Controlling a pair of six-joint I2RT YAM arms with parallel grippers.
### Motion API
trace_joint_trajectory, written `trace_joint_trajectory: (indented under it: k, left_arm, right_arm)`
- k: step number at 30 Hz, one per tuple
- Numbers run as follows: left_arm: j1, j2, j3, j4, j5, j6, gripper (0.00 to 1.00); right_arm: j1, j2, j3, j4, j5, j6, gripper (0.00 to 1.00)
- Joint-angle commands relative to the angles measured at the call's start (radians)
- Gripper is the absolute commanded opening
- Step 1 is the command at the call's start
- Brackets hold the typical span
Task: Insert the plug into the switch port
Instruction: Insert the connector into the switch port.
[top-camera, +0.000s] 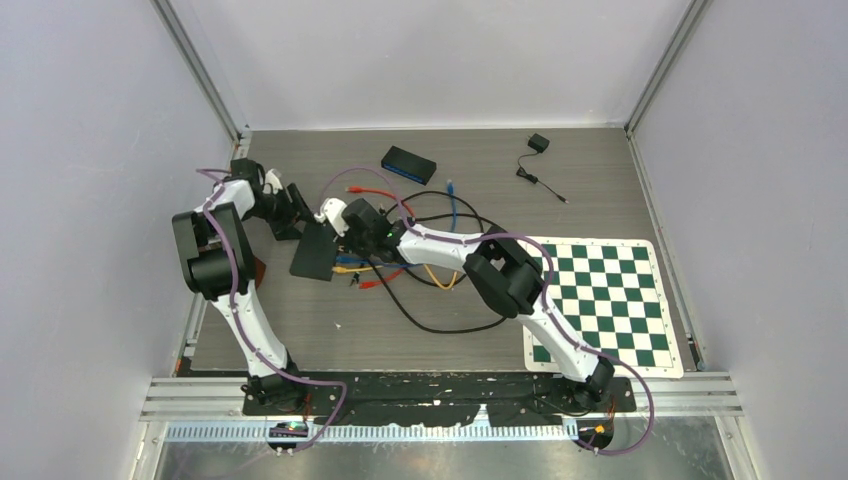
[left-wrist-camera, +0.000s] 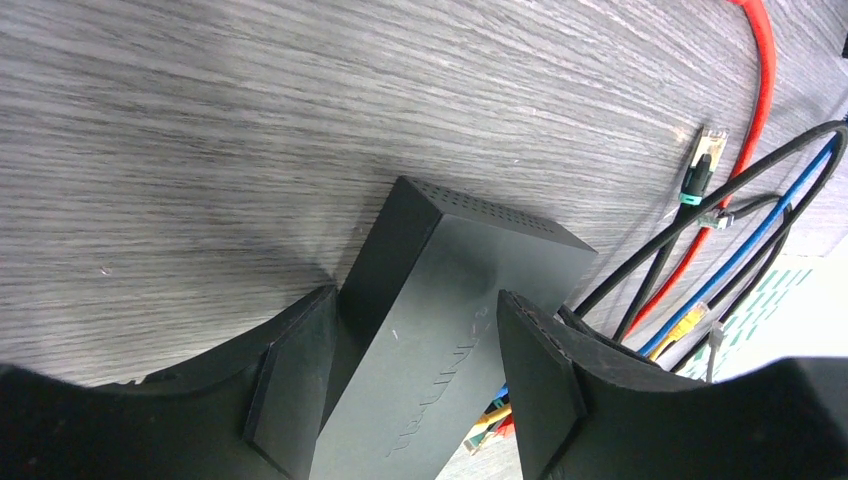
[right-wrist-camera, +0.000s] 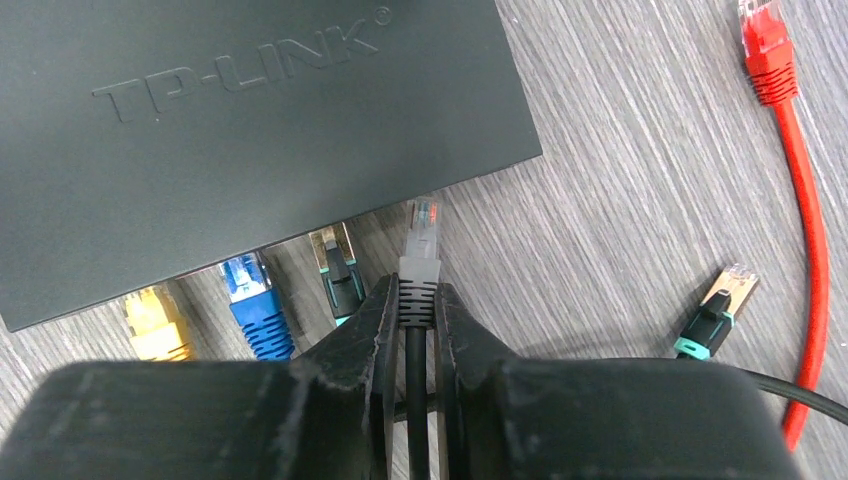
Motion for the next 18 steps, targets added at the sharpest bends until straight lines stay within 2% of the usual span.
trace_joint_trajectory:
  k: [1,8,12,18]
  left_arm:
    - [-0.01,0.022,0.039,-0.08,0.06,0.041,0.62]
    - [-0.027,0.035,0.088,-0.118,0.042,0.065,0.63]
    - [-0.036,0.053,0.105,-0.146,0.041,0.094,0.63]
    - [-0.048,0.071,0.123,-0.184,0.063,0.141,0.62]
  right_arm:
    - [0.01,-0.078,-0.078,0.213,-0.095,0.069,0.05]
    - [0.008,-0.12,-0.186,0.329,-0.184,0.115,0.05]
    - [0.001,-0.147,-0.261,0.435,-0.19,0.188,0.05]
    - [0.002,-0.168,-0.336,0.529,-0.147,0.216,0.05]
